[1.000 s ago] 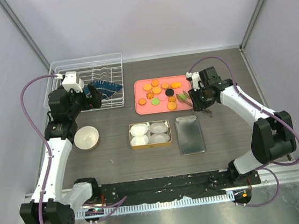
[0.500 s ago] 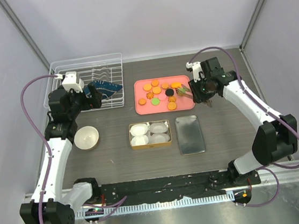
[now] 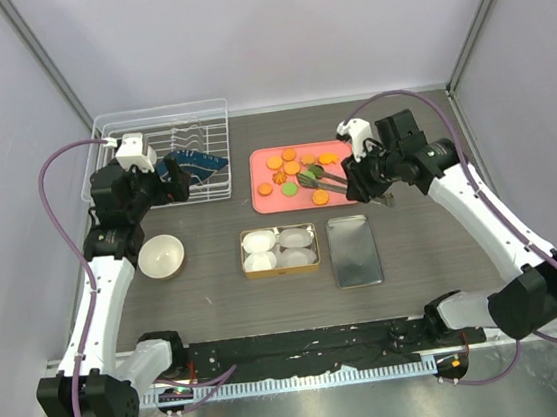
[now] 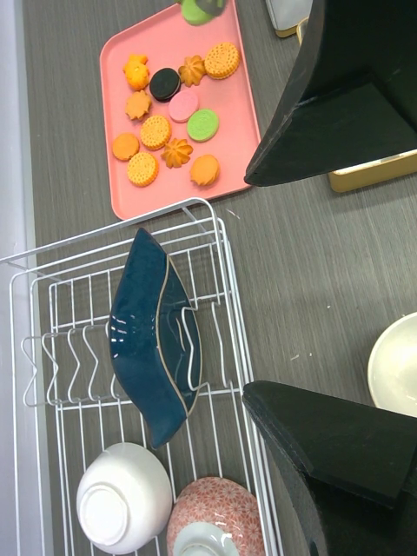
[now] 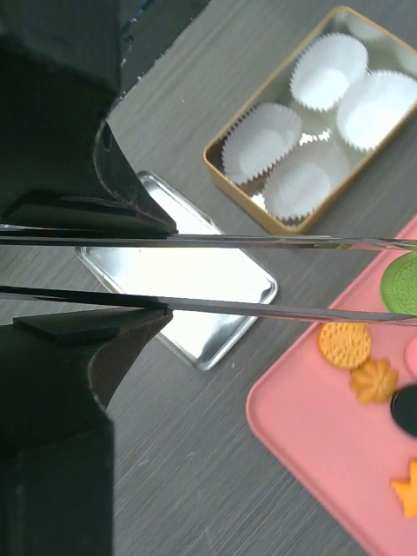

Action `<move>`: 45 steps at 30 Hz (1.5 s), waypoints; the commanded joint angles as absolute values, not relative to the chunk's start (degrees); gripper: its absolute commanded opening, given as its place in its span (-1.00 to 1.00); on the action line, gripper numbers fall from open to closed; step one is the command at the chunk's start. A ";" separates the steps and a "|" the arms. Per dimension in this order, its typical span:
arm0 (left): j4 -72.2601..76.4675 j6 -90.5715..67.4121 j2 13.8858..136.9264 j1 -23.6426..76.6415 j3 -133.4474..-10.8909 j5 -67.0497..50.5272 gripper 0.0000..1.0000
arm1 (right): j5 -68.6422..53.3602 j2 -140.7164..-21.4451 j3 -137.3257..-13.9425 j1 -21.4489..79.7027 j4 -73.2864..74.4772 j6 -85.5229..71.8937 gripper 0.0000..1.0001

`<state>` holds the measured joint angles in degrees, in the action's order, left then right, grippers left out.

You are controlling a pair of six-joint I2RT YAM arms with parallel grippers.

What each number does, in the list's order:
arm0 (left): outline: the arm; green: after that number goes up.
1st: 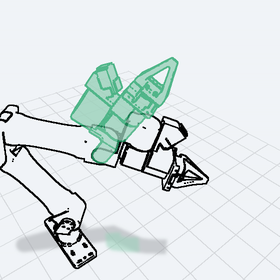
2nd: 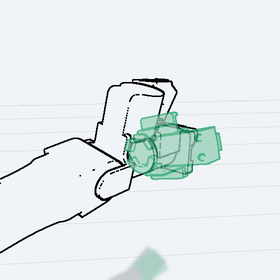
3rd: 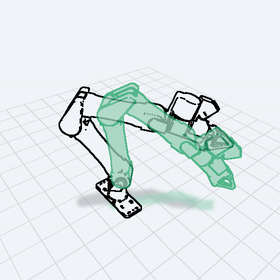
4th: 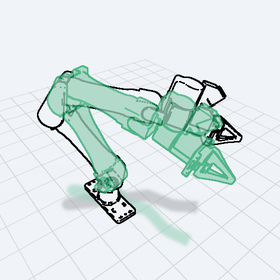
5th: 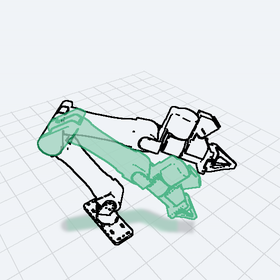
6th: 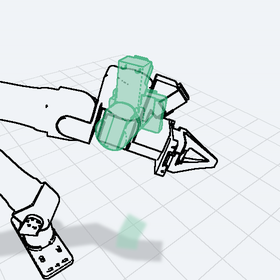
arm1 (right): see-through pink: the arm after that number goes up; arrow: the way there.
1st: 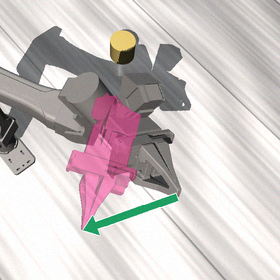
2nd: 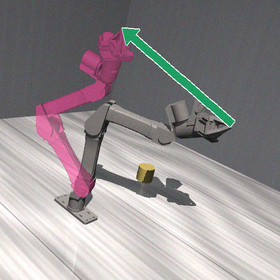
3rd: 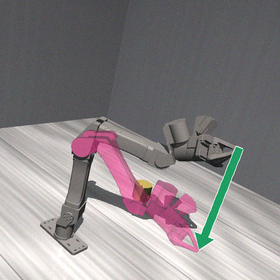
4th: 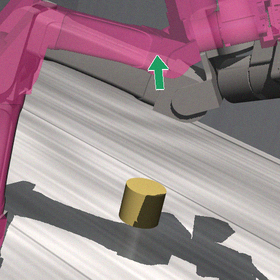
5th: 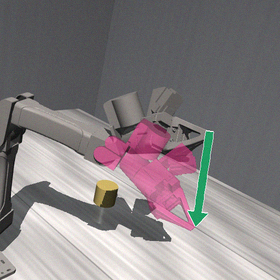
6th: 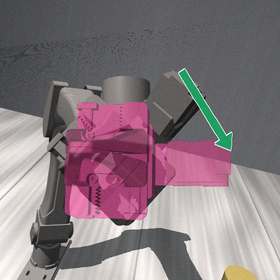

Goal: Pack the cookies

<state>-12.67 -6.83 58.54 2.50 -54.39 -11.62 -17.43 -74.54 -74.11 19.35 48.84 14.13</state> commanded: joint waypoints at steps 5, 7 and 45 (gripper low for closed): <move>-9.93 -5.98 58.62 2.20 -54.41 -11.43 0.99 | -22.15 -70.84 -70.93 27.06 50.80 18.63 -0.53; -10.02 -5.98 58.62 2.20 -54.58 -11.43 0.99 | -22.58 -69.88 -69.62 28.21 51.06 19.16 -0.53; -10.20 -5.01 59.77 2.20 -54.32 -10.37 0.99 | -22.68 -63.46 -59.24 35.59 53.26 22.94 -0.49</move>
<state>-12.69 -5.67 60.25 2.48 -54.39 -10.94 -23.03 -64.36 -59.44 35.16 55.46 22.39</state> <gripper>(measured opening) 0.996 0.392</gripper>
